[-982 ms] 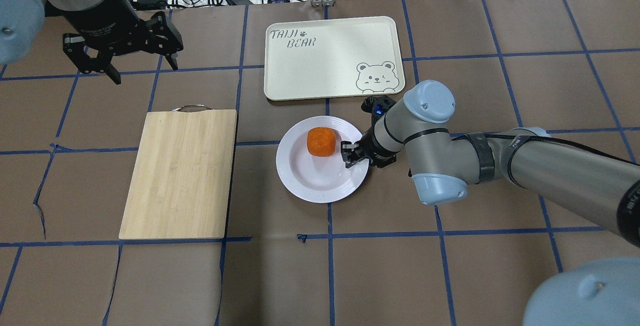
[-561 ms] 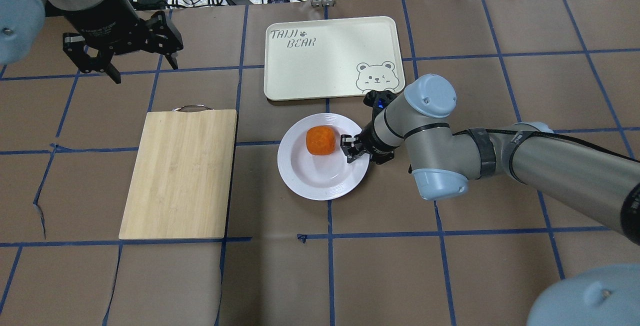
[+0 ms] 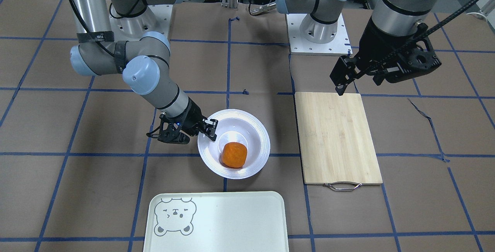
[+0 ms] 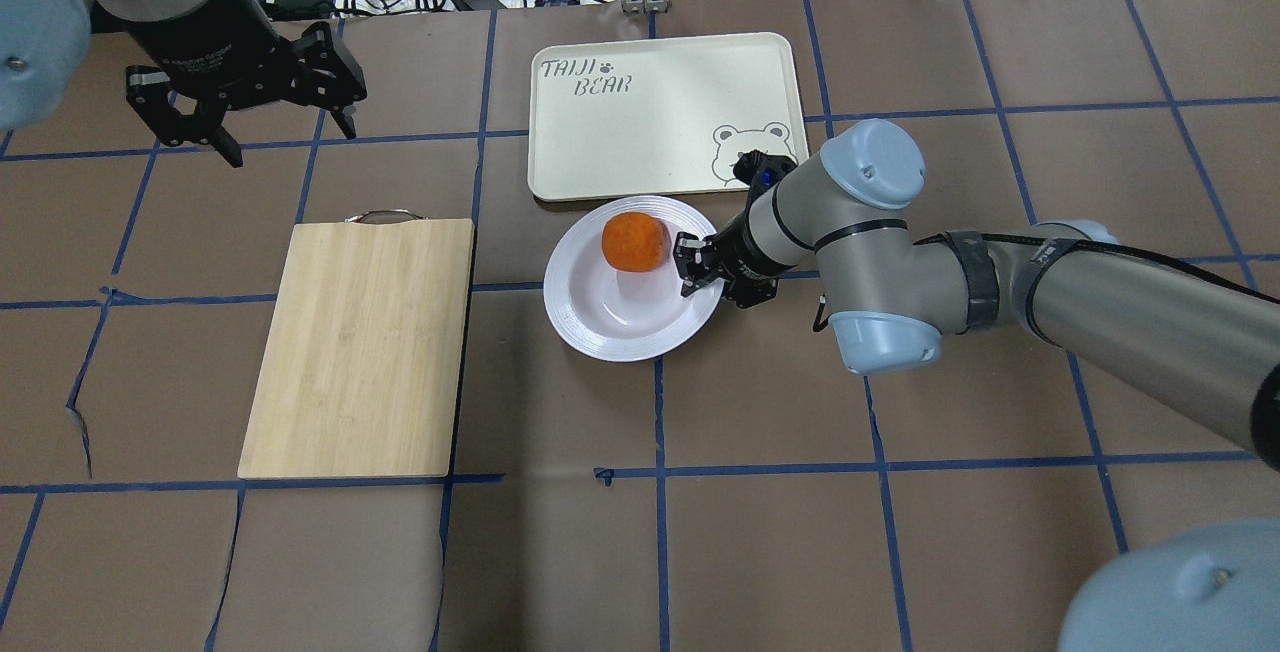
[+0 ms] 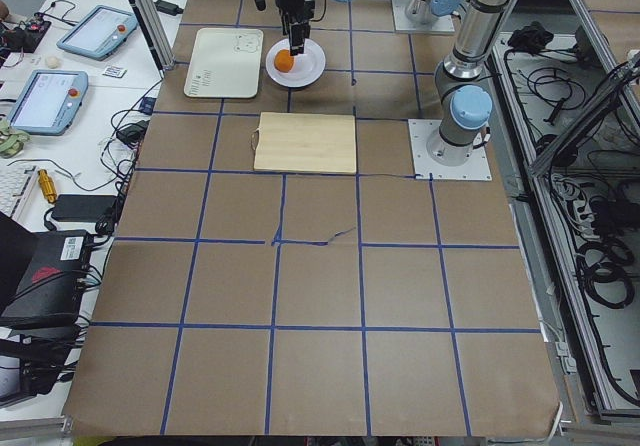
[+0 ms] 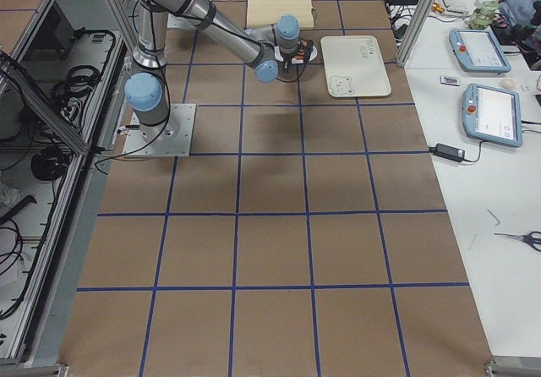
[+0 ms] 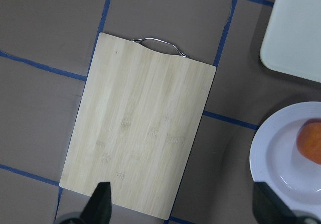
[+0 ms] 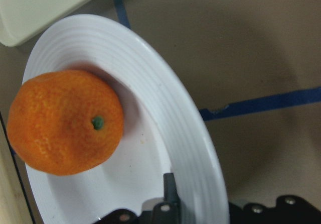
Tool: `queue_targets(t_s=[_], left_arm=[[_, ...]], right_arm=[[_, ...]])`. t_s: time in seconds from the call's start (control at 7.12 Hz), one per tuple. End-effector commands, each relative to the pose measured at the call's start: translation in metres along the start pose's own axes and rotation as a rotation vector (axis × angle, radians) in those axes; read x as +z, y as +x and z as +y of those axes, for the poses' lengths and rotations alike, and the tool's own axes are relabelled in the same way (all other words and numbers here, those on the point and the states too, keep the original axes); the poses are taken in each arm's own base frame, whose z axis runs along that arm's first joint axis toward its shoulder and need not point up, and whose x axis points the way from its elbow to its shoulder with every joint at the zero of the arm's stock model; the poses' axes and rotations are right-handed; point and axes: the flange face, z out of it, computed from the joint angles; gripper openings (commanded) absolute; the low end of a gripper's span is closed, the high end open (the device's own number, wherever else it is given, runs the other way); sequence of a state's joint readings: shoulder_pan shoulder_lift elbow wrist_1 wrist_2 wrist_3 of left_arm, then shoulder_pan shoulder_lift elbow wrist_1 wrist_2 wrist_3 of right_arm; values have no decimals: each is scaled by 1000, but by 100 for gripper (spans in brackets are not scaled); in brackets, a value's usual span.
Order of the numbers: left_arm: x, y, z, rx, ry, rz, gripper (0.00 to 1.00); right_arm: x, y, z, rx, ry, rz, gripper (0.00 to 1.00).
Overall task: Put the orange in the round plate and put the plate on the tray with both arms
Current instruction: 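Slide the plate with the right gripper onto the bear tray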
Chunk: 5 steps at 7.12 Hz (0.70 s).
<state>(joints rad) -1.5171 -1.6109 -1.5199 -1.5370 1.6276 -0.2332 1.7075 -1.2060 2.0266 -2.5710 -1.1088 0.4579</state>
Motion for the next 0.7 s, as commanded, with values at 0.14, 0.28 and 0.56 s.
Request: queue_targets(t_s=[0.14,0.28,0.56], left_arm=[[2,0,-1,0,-3,-1,100],[2,0,-1,0,-3,-1,100],[5,1,-3,2,-9,-2,100]], right_arm=[[-39,-35,-53,21,59,-101,1],[-45,-55,-92,6,73,-99,1],[-22,-82,-189,-11,118,-66,1]])
